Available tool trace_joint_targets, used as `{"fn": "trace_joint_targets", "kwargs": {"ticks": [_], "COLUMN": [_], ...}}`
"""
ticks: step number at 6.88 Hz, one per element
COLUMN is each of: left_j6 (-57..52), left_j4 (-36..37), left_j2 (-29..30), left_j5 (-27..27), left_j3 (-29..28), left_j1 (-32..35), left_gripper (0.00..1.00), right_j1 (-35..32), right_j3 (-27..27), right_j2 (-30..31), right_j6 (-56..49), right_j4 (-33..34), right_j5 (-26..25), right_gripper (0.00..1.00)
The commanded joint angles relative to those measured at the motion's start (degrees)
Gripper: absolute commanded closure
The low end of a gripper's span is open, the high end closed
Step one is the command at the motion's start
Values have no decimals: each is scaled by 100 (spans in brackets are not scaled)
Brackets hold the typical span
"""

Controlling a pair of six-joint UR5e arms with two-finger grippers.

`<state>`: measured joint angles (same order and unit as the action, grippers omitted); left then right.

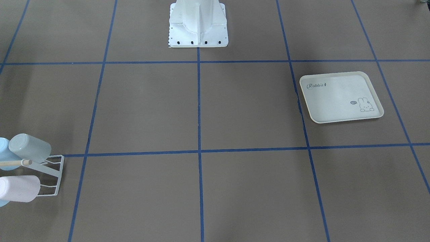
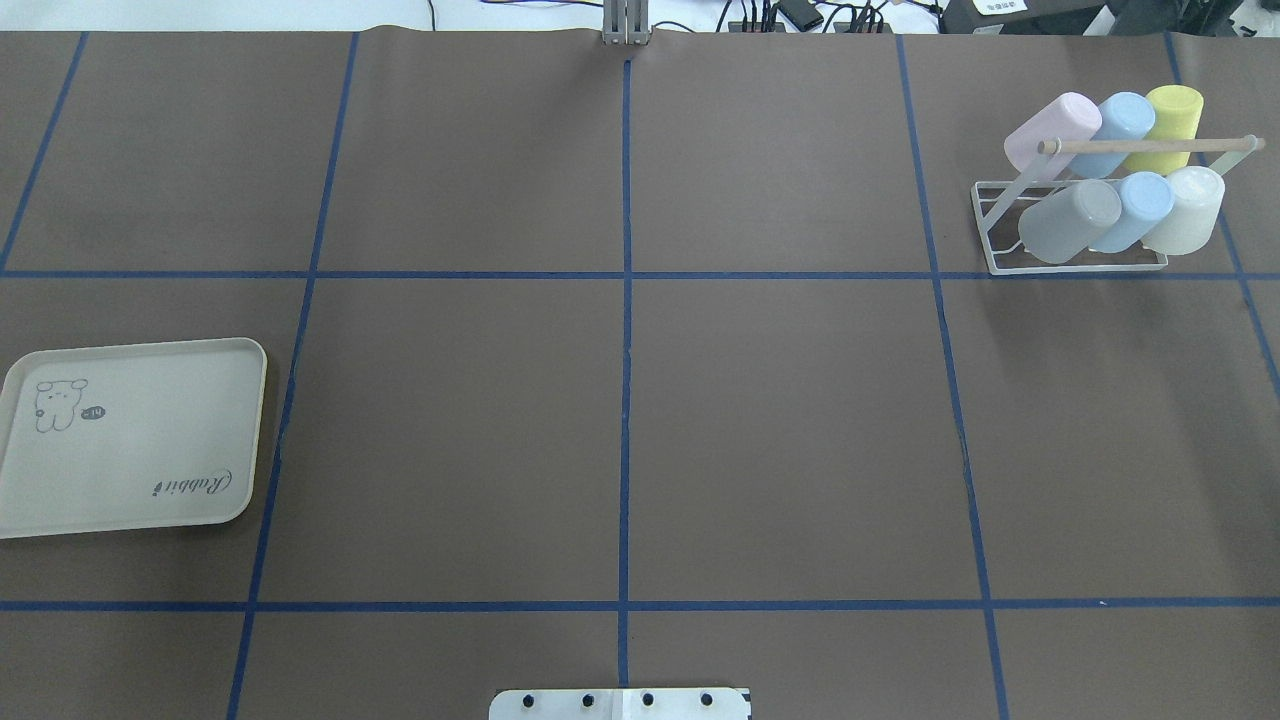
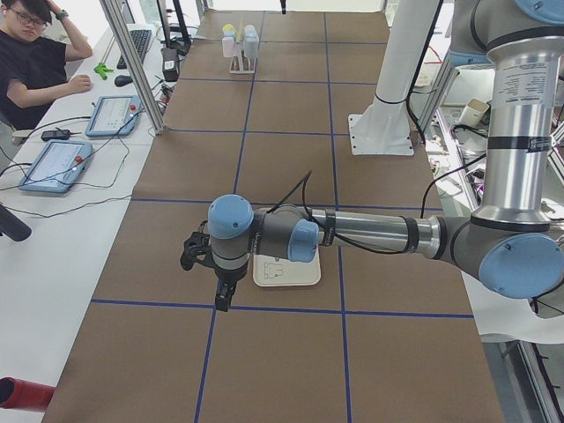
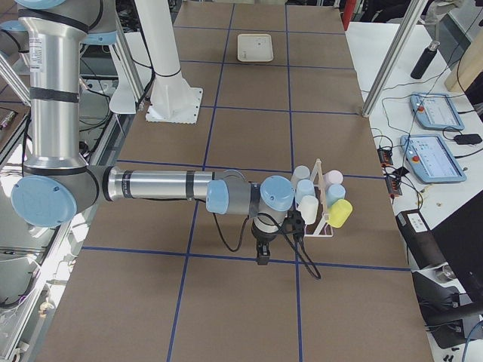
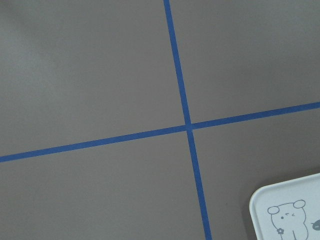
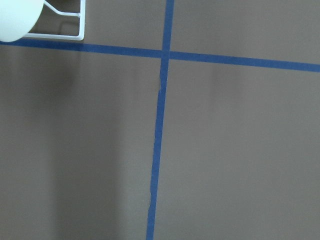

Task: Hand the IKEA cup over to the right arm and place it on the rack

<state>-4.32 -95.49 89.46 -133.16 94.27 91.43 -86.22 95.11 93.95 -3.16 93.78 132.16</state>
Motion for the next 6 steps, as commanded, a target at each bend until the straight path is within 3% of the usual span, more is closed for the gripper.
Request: {"fn": "trace_joint_targets", "kwargs": {"ticks": [1, 6], "left_j6": [19, 19], "left_j4": [4, 22], "left_j2": [-16, -96], "left_j5": [105, 97], "left_j3": [100, 74], "left_j1": [6, 6], "left_gripper": [0, 0], "right_j1": [0, 0], "right_j3": [8, 17], "right_j2": [0, -8], "right_j6": [0, 9], "right_j4": [0, 0], "right_j5": [2, 2], "right_gripper": [0, 0]}}
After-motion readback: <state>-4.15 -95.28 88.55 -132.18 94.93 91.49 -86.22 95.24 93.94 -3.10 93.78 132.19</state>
